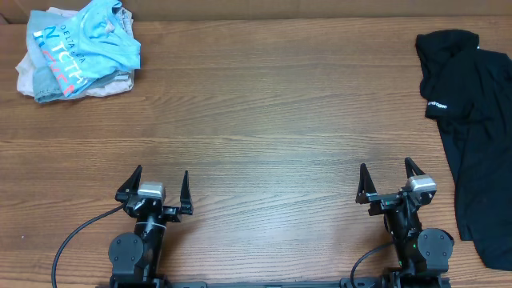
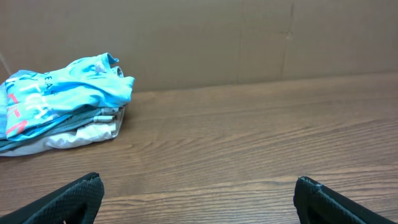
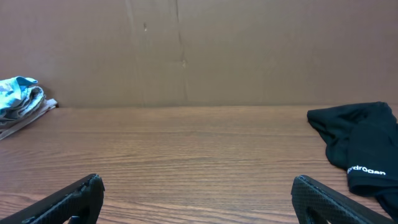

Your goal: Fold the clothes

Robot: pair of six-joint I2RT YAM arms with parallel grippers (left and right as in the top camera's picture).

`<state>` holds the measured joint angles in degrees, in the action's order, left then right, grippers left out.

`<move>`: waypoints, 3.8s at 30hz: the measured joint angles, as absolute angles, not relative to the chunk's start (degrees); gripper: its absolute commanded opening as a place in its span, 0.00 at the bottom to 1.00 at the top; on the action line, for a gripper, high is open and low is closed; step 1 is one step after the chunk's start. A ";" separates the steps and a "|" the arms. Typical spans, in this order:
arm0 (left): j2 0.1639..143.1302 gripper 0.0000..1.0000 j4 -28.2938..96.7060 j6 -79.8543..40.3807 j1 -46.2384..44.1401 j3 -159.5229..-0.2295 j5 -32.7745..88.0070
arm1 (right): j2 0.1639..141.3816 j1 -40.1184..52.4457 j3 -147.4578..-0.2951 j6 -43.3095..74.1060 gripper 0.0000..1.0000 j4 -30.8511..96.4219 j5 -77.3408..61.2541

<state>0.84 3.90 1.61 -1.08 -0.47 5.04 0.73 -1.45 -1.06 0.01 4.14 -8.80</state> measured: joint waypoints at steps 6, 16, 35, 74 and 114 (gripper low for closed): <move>0.84 1.00 3.90 1.61 -1.08 -0.47 5.04 | 0.73 -1.45 -1.06 -0.01 1.00 4.14 -8.80; 0.84 1.00 3.90 1.61 -1.08 -0.47 5.04 | 0.73 -1.45 -1.06 0.01 1.00 4.14 -8.80; 0.84 1.00 3.90 1.61 -1.08 -0.47 5.04 | 0.73 -1.45 -1.06 -0.01 1.00 4.14 -8.80; 0.84 1.00 3.90 1.61 -1.08 -0.47 5.04 | 0.73 -1.41 -1.06 12.99 1.00 -12.88 -29.69; 0.84 1.00 3.88 1.61 -1.08 -0.47 5.04 | 69.06 -1.78 -58.74 -2.79 1.00 8.82 3.11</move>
